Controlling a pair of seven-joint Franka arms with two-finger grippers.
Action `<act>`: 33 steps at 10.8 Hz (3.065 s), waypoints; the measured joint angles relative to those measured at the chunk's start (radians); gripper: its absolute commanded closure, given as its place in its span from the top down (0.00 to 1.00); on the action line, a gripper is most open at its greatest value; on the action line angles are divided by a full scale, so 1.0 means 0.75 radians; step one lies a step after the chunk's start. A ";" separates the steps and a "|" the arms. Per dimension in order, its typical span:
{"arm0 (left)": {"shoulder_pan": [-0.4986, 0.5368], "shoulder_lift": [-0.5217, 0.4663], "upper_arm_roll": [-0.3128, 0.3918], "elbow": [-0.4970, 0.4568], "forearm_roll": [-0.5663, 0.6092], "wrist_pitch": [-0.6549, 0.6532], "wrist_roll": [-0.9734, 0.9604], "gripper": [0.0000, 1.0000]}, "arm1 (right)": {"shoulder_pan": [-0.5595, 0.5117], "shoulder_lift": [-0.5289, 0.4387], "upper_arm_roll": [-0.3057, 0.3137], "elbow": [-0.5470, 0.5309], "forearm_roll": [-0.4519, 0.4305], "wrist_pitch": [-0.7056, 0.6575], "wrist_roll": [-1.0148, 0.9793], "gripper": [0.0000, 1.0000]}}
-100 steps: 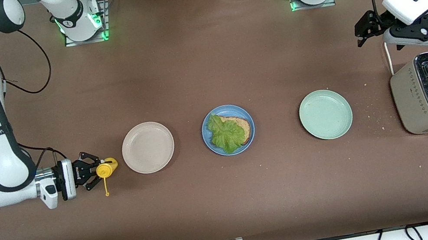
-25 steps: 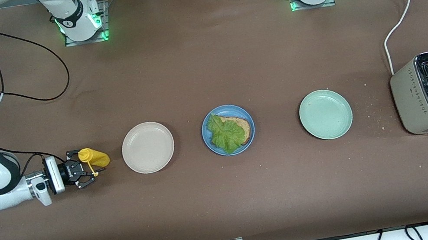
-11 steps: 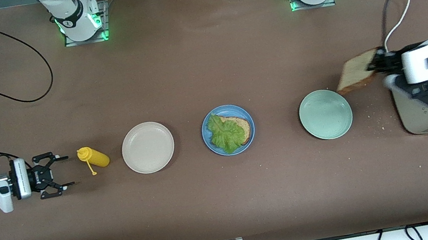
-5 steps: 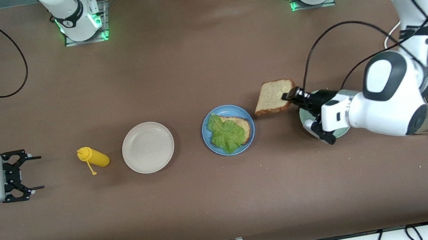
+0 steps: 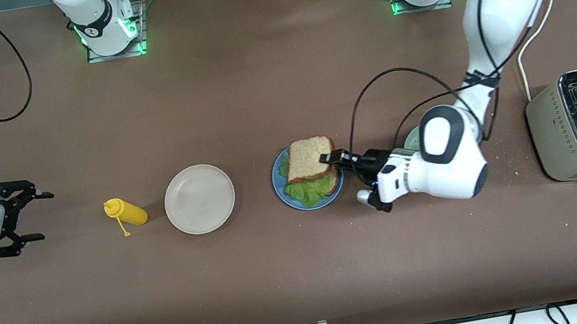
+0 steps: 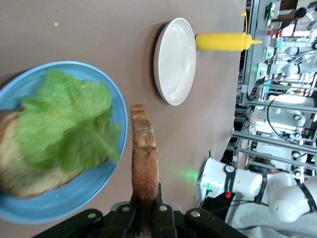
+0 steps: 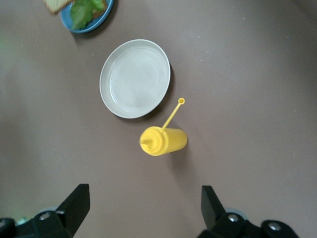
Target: Make sandwich in blue plate with both arms
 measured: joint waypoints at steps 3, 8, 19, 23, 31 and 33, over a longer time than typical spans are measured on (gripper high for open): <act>-0.024 0.082 0.004 0.000 -0.035 0.083 0.007 0.35 | 0.129 -0.158 -0.035 -0.001 -0.060 -0.076 0.586 1.00; -0.015 0.092 0.056 0.011 -0.035 0.098 0.061 1.00 | 0.373 -0.310 -0.199 -0.064 -0.151 -0.087 1.171 1.00; 0.096 -0.267 0.107 0.088 0.589 -0.202 -0.007 1.00 | 0.494 -0.636 -0.296 -0.475 -0.357 0.200 1.216 1.00; 0.011 -0.614 0.226 0.081 0.876 -0.422 -0.215 1.00 | 0.490 -0.690 -0.379 -0.444 -0.356 0.045 1.204 1.00; -0.064 -1.210 0.536 -0.441 0.976 -0.362 -0.220 1.00 | 0.489 -0.677 -0.399 -0.429 -0.356 0.043 1.204 1.00; -0.039 -1.209 0.537 -0.448 0.976 -0.356 -0.220 1.00 | 0.489 -0.677 -0.399 -0.429 -0.356 0.042 1.203 1.00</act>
